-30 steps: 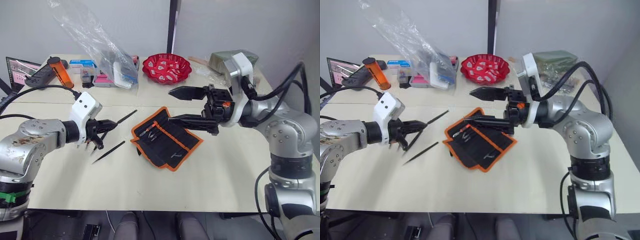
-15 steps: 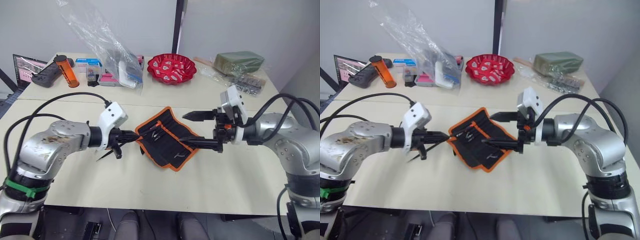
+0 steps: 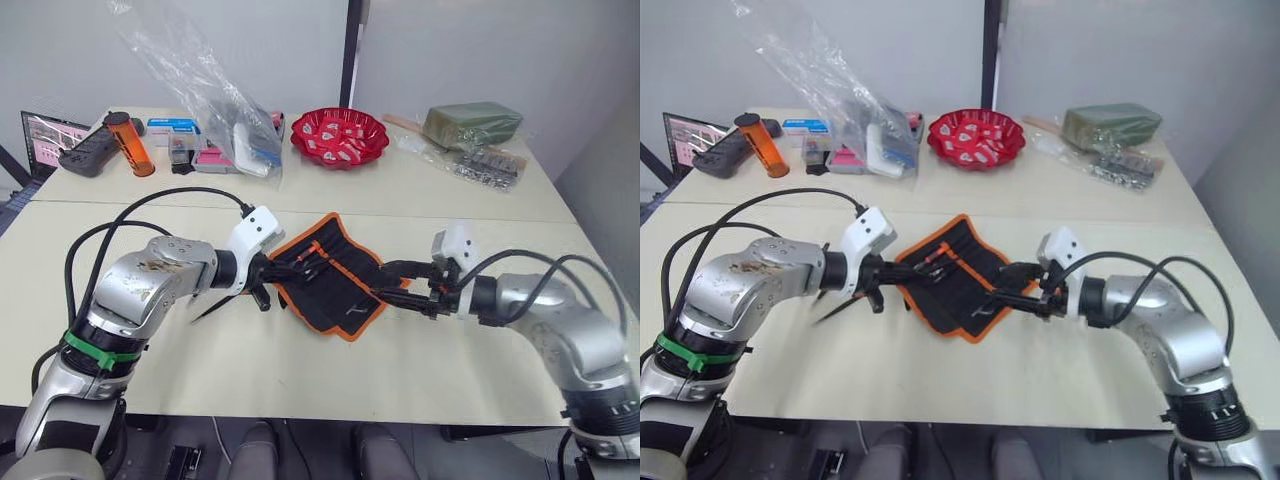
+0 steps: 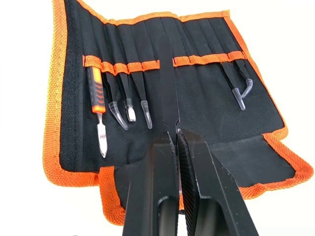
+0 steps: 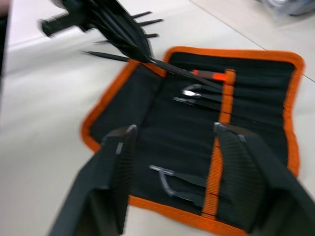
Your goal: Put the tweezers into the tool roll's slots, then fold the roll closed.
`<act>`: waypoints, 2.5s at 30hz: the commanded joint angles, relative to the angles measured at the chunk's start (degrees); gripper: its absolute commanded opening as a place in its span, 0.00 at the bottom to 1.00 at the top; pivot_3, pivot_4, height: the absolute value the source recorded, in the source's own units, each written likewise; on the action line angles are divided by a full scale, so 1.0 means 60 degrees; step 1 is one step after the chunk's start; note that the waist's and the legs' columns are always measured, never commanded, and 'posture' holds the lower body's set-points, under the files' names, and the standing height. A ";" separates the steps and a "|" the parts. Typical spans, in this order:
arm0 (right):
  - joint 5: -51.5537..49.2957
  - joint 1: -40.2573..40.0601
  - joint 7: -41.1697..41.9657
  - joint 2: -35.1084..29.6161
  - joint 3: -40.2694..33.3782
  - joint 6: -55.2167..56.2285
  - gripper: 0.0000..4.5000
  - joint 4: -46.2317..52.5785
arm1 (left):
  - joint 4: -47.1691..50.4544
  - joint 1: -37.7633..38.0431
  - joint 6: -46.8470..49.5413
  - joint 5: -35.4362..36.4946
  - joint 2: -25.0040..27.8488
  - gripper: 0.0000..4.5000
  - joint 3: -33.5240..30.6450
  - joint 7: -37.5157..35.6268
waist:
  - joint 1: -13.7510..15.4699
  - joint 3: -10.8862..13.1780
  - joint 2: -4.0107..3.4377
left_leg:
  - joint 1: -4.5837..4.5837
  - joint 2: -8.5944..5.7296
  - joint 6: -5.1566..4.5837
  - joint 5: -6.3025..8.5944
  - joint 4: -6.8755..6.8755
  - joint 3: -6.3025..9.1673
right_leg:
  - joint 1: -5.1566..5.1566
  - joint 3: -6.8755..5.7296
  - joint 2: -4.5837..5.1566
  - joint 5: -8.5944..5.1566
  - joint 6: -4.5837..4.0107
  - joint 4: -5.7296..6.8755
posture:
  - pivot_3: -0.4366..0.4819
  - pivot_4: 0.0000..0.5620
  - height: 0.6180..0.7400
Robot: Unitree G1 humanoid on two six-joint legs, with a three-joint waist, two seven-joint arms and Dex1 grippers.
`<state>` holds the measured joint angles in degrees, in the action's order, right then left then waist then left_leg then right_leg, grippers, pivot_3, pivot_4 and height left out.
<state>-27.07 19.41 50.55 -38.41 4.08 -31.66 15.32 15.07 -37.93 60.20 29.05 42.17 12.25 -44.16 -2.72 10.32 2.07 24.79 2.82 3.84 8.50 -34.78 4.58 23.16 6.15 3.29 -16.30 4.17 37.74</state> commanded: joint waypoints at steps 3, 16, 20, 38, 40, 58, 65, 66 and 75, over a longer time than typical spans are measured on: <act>0.1414 0.0229 -0.0044 0.0748 0.0728 0.1878 0.06 -0.1817 | 0.0413 0.0114 -0.0254 -0.0229 0.0192 0.00 -0.0117 -0.0076 | 0.0013 0.0000 -0.0002 | -0.0004 0.0000 0.0000 0.0000 -0.0001 0.0000 | -0.0003 0.0001 0.0000 0.0000 -0.0001 0.0003 | 0.48 0.27 1.00; 0.1774 0.0986 -0.0316 0.1910 0.0408 0.2175 0.01 -0.3344 | 0.0553 0.0102 0.0185 -0.0205 -0.0250 0.00 -0.0143 0.0253 | 0.0027 0.0001 -0.0003 | -0.0012 -0.0002 0.0001 -0.0001 -0.0012 -0.0001 | -0.0010 0.0004 0.0000 0.0005 -0.0005 0.0030 | 0.48 0.27 1.00; 0.1379 0.0977 -0.0270 0.1977 0.0030 0.1890 0.01 -0.2901 | 0.0592 0.0135 0.0275 -0.0247 -0.0283 0.00 -0.0154 0.0355 | 0.0029 0.0001 -0.0003 | -0.0012 -0.0002 0.0001 -0.0001 -0.0011 0.0000 | -0.0008 0.0004 0.0001 0.0006 -0.0007 0.0038 | 0.48 0.27 1.00; 0.2458 0.0399 -0.0216 0.1677 0.0782 0.1541 0.01 -0.3503 | 0.0808 0.0355 0.0973 -0.0214 -0.0738 0.00 -0.0057 0.1075 | 0.0025 0.0001 -0.0003 | -0.0036 -0.0003 0.0001 -0.0001 -0.0013 0.0000 | -0.0029 0.0006 0.0000 0.0003 -0.0002 0.0038 | 0.48 0.27 1.00; 0.2457 0.0363 -0.0212 0.1660 0.0782 0.1515 0.01 -0.3463 | 0.0740 0.0343 0.1111 -0.0188 -0.0779 0.00 -0.0074 0.1132 | 0.0024 0.0001 -0.0003 | -0.0044 -0.0003 0.0001 -0.0001 -0.0013 -0.0001 | -0.0037 0.0005 0.0000 0.0003 -0.0001 0.0037 | 0.48 0.27 1.00; 0.2291 0.0234 -0.0327 0.1804 0.0694 0.1189 0.01 -0.3001 | -0.0016 0.0162 0.1639 -0.0409 -0.1147 0.00 0.0145 0.1375 | 0.0021 0.0001 -0.0003 | -0.0113 -0.0003 0.0002 0.0000 -0.0009 0.0001 | -0.0122 0.0003 0.0001 -0.0003 0.0008 0.0010 | 0.48 0.27 1.00; 0.2229 0.0100 -0.0359 0.1814 0.0664 0.1020 0.01 -0.2798 | -0.0358 0.0003 0.1529 -0.0713 -0.1397 0.00 0.0440 0.1526 | 0.0022 0.0001 -0.0003 | -0.0112 -0.0003 0.0002 0.0000 -0.0009 0.0001 | -0.0122 0.0003 0.0001 -0.0003 0.0009 0.0009 | 0.48 0.27 1.00; 0.2232 0.0081 -0.0367 0.1816 0.0669 0.1008 0.01 -0.2787 | -0.0430 -0.0047 0.1511 -0.0762 -0.1470 0.00 0.0476 0.1559 | 0.0022 0.0001 -0.0003 | -0.0112 -0.0003 0.0002 0.0000 -0.0009 0.0001 | -0.0122 0.0003 0.0001 -0.0003 0.0008 0.0009 | 0.48 0.27 1.00; 0.2279 -0.0059 -0.0454 0.1852 0.0783 0.1017 0.01 -0.2740 | -0.0943 -0.0356 0.1233 -0.1113 -0.1889 0.00 0.0736 0.1538 | 0.0024 0.0000 -0.0003 | -0.0114 -0.0003 0.0002 0.0000 -0.0009 0.0001 | -0.0126 0.0003 0.0001 -0.0004 0.0009 0.0006 | 0.48 0.27 1.00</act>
<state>-13.71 20.30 47.66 -27.37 7.95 -24.37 -1.22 9.08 -38.37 68.86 22.72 31.23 16.70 -34.65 -2.58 10.32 2.06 24.11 2.80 3.85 8.50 -34.83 4.58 22.40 6.17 3.29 -16.32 4.23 37.77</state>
